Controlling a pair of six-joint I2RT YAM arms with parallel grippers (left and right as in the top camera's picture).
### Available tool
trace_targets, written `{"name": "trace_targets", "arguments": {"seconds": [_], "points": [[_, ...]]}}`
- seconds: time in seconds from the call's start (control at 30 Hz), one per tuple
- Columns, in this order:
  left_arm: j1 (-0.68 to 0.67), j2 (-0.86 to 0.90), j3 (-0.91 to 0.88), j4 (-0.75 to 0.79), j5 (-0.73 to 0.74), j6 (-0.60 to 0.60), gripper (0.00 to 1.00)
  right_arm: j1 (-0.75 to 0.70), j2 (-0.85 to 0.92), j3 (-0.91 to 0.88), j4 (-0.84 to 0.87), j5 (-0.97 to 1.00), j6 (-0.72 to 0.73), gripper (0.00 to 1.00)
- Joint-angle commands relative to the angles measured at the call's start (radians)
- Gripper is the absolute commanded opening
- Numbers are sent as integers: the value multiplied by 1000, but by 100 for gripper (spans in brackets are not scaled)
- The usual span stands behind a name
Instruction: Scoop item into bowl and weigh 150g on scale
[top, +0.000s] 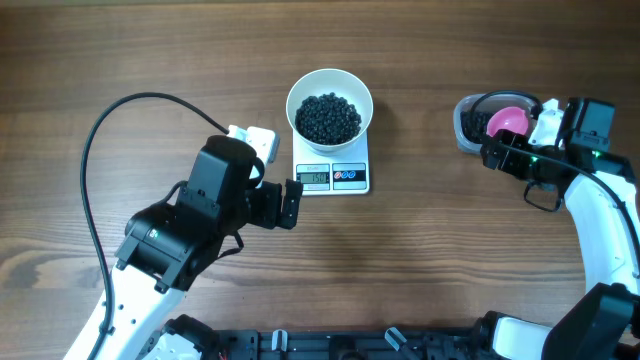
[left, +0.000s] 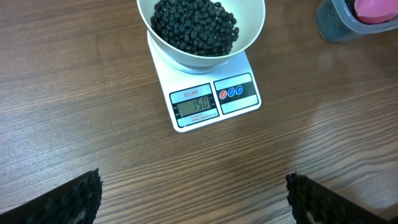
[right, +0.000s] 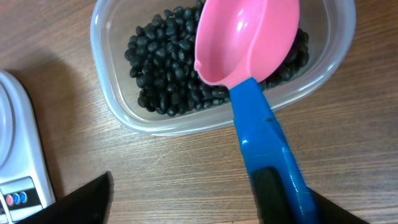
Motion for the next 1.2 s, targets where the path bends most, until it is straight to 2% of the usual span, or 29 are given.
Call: {"name": "trace_targets", "arguments": {"seconds": [0.0,0.1,0.4,0.5,0.7,0.87,1.03,1.17], "points": [[-3,-2,0,2,4,16,100,-4,-22,2,-15,139,57,100],[-3,-2,0,2,4,16,100,-5,-47,4,-56,270,64,100],[-3,-2,0,2,4,16,100,-5,-58,4,-95,289,62,100],[-3,-2,0,2,4,16,100,-5,-120,37,-91,297,58,100],[-3,-2,0,2,4,16,100,-5,-344,66,72,303,-159,100],[-3,-2,0,2,4,16,100,-5,-457,66,109,199,-259,100],[-3,-2,0,2,4,16,100,-5,-499,66,105,152,-255,100],[-3,-2,0,2,4,16,100,-5,-576,66,-28,100,-256,100]]}}
